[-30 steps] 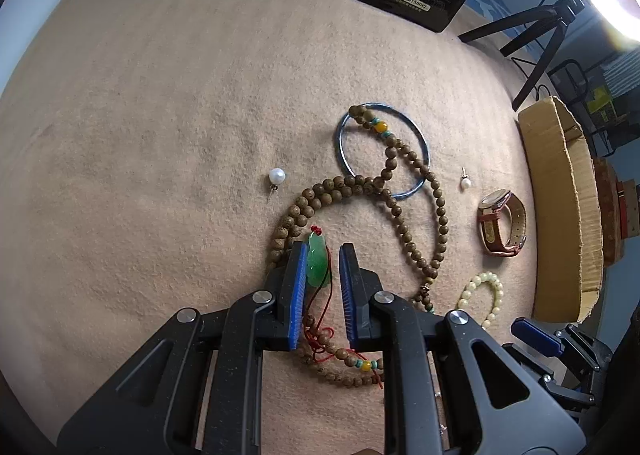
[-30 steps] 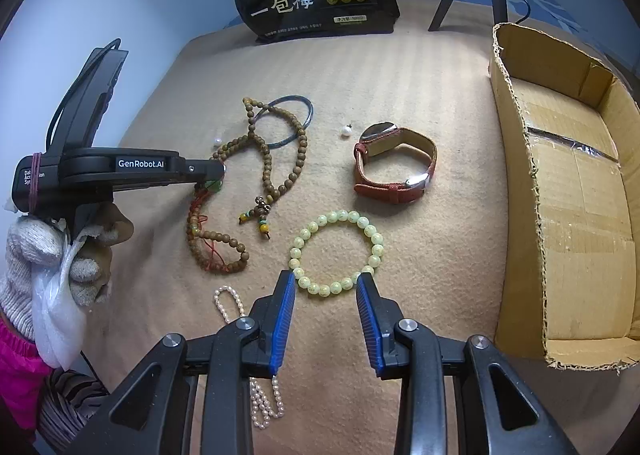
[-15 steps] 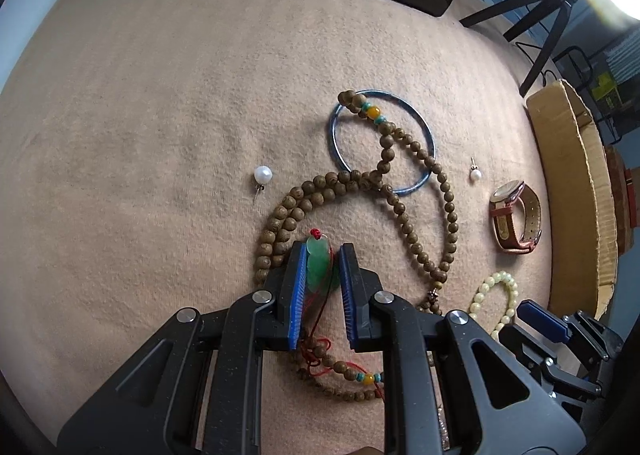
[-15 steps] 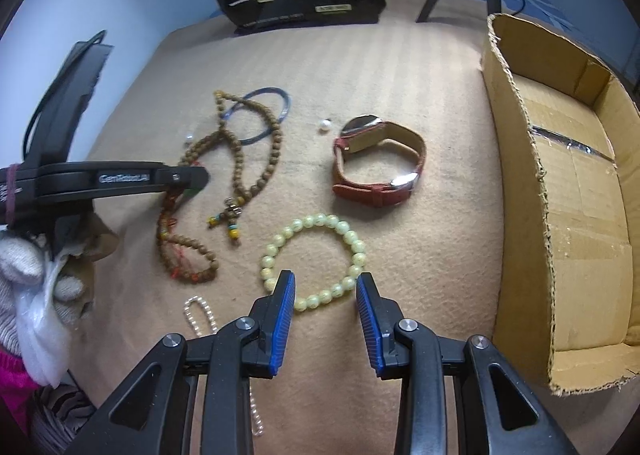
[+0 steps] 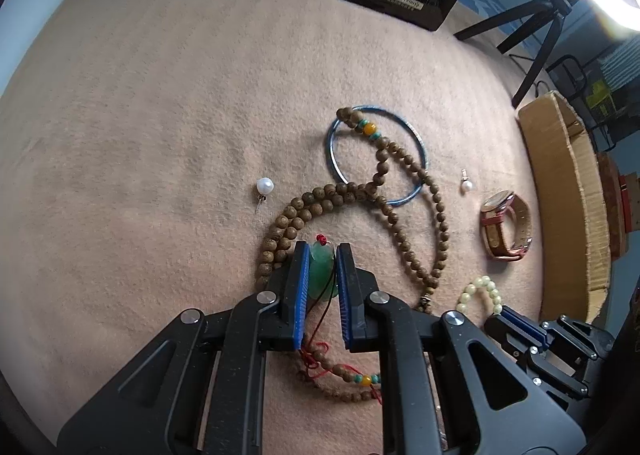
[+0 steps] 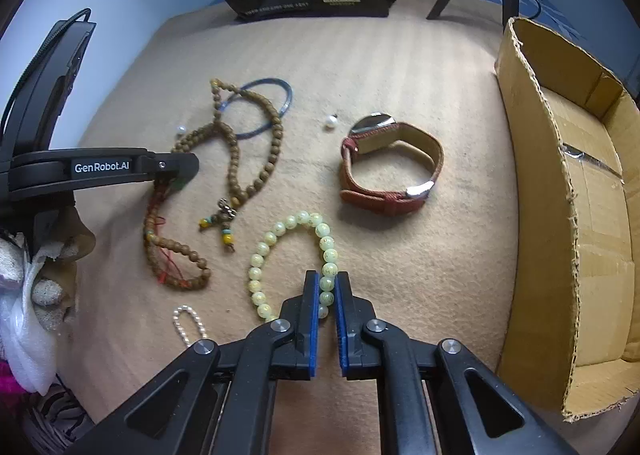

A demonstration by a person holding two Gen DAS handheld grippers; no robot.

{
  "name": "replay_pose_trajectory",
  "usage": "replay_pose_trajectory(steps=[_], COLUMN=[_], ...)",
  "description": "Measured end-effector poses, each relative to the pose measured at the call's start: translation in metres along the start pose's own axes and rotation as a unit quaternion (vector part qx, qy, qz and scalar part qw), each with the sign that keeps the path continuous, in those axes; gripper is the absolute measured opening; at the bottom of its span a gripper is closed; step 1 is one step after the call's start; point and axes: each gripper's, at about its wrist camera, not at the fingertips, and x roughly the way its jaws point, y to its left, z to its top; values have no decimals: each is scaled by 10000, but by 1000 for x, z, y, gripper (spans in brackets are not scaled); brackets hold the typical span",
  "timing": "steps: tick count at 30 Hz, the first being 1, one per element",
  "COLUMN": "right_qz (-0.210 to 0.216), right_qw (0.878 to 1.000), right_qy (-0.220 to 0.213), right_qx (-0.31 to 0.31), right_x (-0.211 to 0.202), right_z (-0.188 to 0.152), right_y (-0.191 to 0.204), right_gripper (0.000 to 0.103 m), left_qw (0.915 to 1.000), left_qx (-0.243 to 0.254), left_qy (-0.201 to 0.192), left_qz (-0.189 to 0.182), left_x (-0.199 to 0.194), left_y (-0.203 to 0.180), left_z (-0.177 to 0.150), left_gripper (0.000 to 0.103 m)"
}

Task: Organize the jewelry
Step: 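Lift and carry the pendant and bracelet with both tools over the cardboard box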

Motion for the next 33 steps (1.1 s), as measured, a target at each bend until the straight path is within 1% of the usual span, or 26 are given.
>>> replay_pose_trajectory(steps=[4, 7, 11, 16, 22, 27, 33], right_qz=[-24, 35, 11, -15, -36, -66, -166], right_qw=[9996, 9989, 9973, 9948, 9914, 9882, 9841], right_qy=[-239, -445, -717, -1014, -1304, -1527, -1754], right_qx=[-114, -103, -131, -78, -34, 41, 229], right_x=[-16, -30, -50, -70, -92, -111, -132], right_z=[2, 6, 11, 17, 19, 21, 24], right_y=[7, 6, 4, 0, -7, -18, -40], right_gripper=[5, 5, 5, 5, 5, 5, 5], left_qw=[9997, 9990, 9971, 9932, 9886, 9858, 9831], left_qx=[71, 79, 89, 134, 180, 297, 534], left_qy=[-178, -344, -629, -1007, -1285, -1411, -1407], left_qz=[-151, -260, -409, -573, -765, -861, -1046], left_x=[-17, -33, -60, -93, -119, -129, -129], left_y=[-7, -10, -13, -23, -35, -52, -85], left_z=[-1, -1, -1, 0, 2, -1, -5], left_gripper=[12, 12, 12, 12, 12, 12, 12])
